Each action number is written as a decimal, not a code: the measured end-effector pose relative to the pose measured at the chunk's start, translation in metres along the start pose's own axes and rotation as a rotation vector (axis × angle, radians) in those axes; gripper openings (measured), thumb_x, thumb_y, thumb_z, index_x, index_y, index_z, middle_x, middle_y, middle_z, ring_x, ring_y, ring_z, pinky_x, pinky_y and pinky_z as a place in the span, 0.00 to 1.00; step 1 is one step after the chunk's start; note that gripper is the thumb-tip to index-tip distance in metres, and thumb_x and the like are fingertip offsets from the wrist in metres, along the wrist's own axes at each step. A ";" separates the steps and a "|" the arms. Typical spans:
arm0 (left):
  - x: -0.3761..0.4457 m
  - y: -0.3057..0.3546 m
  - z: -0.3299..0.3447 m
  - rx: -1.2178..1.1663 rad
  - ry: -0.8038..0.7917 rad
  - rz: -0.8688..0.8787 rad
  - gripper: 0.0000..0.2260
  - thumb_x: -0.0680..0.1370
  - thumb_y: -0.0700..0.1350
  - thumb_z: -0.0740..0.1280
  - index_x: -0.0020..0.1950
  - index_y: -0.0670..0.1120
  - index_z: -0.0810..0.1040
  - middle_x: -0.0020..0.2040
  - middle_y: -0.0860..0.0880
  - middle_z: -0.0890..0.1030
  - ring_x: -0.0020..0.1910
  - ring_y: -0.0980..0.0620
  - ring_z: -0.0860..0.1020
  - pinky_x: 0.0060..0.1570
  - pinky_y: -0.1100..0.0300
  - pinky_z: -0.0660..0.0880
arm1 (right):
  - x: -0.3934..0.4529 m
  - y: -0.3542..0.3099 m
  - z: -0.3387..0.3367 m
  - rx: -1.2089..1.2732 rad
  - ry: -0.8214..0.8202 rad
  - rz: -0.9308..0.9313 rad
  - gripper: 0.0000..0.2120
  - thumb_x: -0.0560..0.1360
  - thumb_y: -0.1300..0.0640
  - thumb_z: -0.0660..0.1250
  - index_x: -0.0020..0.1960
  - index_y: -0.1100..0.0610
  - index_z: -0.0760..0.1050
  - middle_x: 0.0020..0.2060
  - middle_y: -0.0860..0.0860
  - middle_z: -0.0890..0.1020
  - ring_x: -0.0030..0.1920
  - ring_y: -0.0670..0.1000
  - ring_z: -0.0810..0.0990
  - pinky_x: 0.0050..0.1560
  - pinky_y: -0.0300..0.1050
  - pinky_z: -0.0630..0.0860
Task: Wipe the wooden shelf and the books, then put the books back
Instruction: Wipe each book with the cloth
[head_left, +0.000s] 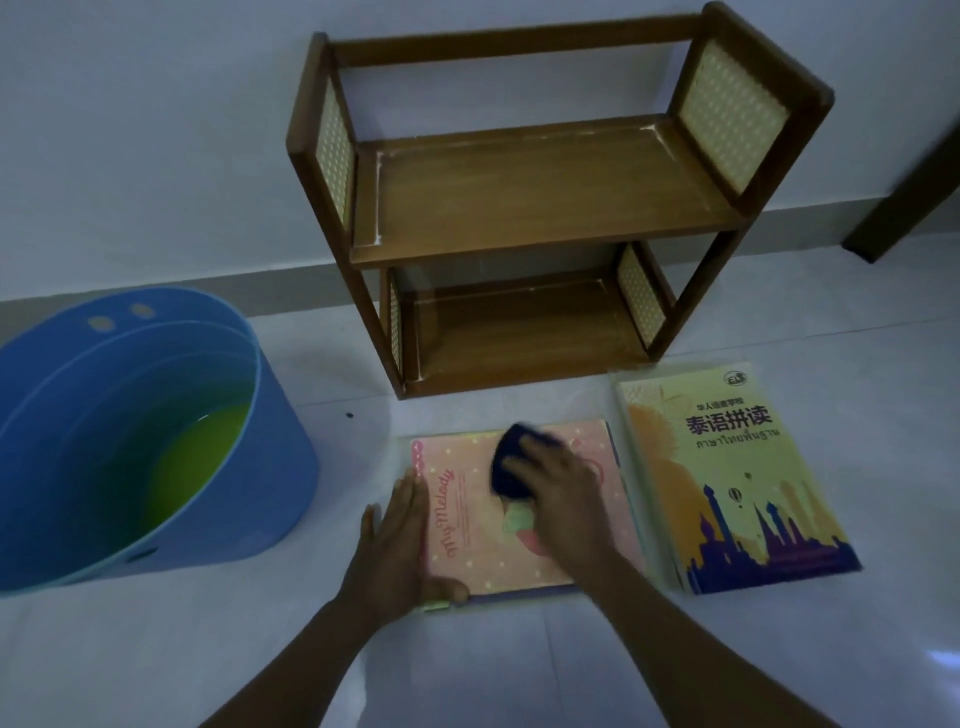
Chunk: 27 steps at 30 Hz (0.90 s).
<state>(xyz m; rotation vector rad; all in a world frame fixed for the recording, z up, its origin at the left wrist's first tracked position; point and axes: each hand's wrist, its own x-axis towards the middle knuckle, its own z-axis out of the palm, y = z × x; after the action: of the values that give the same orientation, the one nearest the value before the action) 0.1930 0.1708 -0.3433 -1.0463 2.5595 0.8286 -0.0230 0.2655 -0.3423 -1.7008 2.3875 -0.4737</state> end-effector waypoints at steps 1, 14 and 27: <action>0.001 0.000 0.001 0.003 0.002 0.000 0.62 0.58 0.83 0.54 0.75 0.48 0.30 0.76 0.49 0.31 0.76 0.50 0.32 0.75 0.43 0.37 | 0.012 0.012 -0.008 0.014 0.035 0.184 0.28 0.64 0.66 0.69 0.63 0.50 0.76 0.67 0.53 0.74 0.63 0.63 0.73 0.59 0.59 0.75; 0.001 0.005 0.003 0.154 0.031 -0.051 0.64 0.57 0.83 0.54 0.77 0.45 0.35 0.78 0.45 0.36 0.76 0.47 0.34 0.72 0.43 0.35 | 0.001 0.008 -0.002 -0.079 0.065 0.085 0.34 0.63 0.67 0.69 0.68 0.50 0.72 0.70 0.52 0.72 0.56 0.60 0.76 0.53 0.54 0.75; 0.003 0.008 0.003 0.269 0.023 -0.111 0.64 0.57 0.82 0.56 0.77 0.42 0.37 0.79 0.43 0.41 0.75 0.46 0.36 0.70 0.43 0.35 | -0.086 0.029 -0.002 -0.033 0.082 -0.018 0.31 0.63 0.66 0.64 0.64 0.47 0.75 0.68 0.46 0.73 0.53 0.54 0.73 0.51 0.52 0.79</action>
<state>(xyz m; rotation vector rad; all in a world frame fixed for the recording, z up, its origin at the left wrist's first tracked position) 0.1855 0.1759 -0.3439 -1.1037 2.5151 0.4310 -0.0206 0.3551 -0.3543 -1.7511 2.4513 -0.5193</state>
